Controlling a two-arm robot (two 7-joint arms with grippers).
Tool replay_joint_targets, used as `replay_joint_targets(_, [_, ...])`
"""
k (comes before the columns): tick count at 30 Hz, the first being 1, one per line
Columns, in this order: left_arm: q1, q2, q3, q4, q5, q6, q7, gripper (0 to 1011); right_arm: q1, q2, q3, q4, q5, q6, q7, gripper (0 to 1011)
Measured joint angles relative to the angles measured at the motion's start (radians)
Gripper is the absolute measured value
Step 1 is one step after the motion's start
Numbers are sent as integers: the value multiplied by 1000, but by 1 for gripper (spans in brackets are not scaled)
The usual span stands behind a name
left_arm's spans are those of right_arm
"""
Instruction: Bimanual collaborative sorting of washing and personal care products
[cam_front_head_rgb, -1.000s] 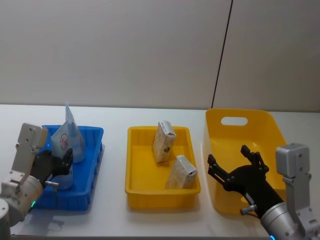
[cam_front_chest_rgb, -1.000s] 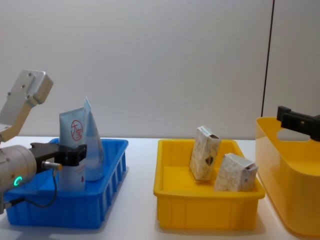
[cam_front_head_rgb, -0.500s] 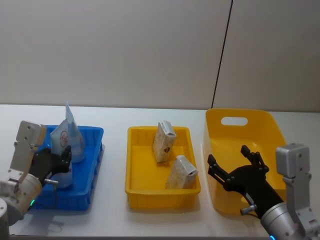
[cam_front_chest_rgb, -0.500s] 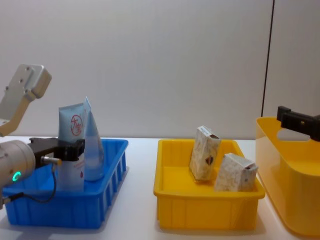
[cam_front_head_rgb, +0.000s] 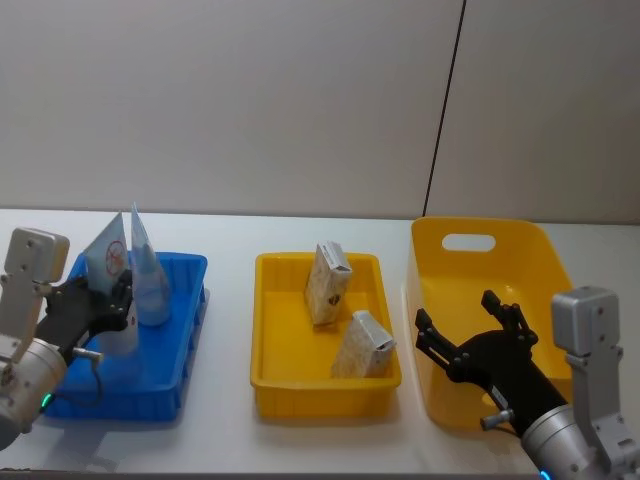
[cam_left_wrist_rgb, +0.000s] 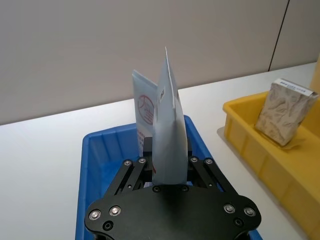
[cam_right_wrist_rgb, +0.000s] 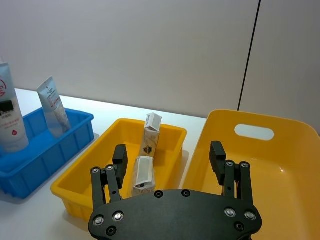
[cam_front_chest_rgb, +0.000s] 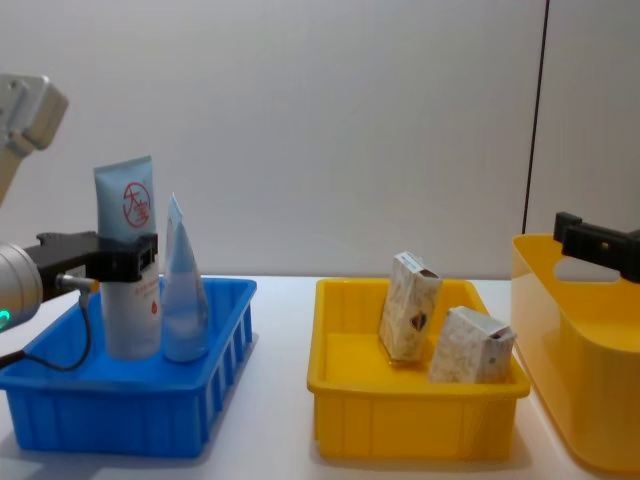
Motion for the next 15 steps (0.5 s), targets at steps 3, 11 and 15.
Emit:
replay_joint_targets(3, [16, 10, -10, -30, -13, -2, -19, 270, 0, 0, 0, 0, 0, 0, 0, 1000])
replay_joint_targets(11, [46, 33, -28, -88, -57, -7, -90, 269, 0, 0, 0, 0, 0, 0, 0, 1000])
replay_joint_targets(15, [58, 40, -32, -115, -77, -7, -119, 269, 0, 0, 0, 0, 0, 0, 0, 1000])
